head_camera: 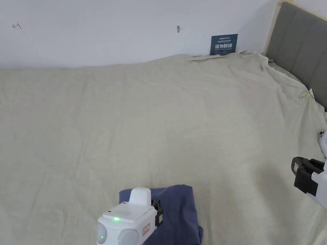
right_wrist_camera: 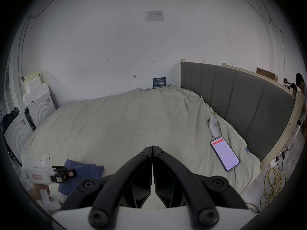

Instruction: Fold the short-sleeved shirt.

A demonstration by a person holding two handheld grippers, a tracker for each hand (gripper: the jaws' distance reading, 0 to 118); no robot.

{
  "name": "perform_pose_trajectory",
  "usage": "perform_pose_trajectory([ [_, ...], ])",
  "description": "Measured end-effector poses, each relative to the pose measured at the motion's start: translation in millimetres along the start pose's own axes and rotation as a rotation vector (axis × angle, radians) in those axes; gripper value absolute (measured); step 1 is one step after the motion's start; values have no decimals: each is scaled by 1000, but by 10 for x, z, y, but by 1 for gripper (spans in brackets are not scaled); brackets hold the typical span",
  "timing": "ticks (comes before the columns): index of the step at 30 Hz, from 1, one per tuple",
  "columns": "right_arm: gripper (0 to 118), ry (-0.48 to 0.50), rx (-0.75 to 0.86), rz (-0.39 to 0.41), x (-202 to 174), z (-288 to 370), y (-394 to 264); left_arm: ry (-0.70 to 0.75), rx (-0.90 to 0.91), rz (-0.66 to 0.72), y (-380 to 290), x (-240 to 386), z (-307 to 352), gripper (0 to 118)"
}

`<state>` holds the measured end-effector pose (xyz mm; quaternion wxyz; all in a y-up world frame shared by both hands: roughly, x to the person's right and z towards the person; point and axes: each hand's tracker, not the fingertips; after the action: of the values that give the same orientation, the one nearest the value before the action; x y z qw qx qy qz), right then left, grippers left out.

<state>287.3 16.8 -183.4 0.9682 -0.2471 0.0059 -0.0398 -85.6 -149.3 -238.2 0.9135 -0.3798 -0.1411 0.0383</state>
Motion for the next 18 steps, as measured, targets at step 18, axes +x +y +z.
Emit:
perform_pose_trajectory([
  [18,0,-50,-25,-27,249,14,-72,-144,-28,-102,-171,859,-439,0],
])
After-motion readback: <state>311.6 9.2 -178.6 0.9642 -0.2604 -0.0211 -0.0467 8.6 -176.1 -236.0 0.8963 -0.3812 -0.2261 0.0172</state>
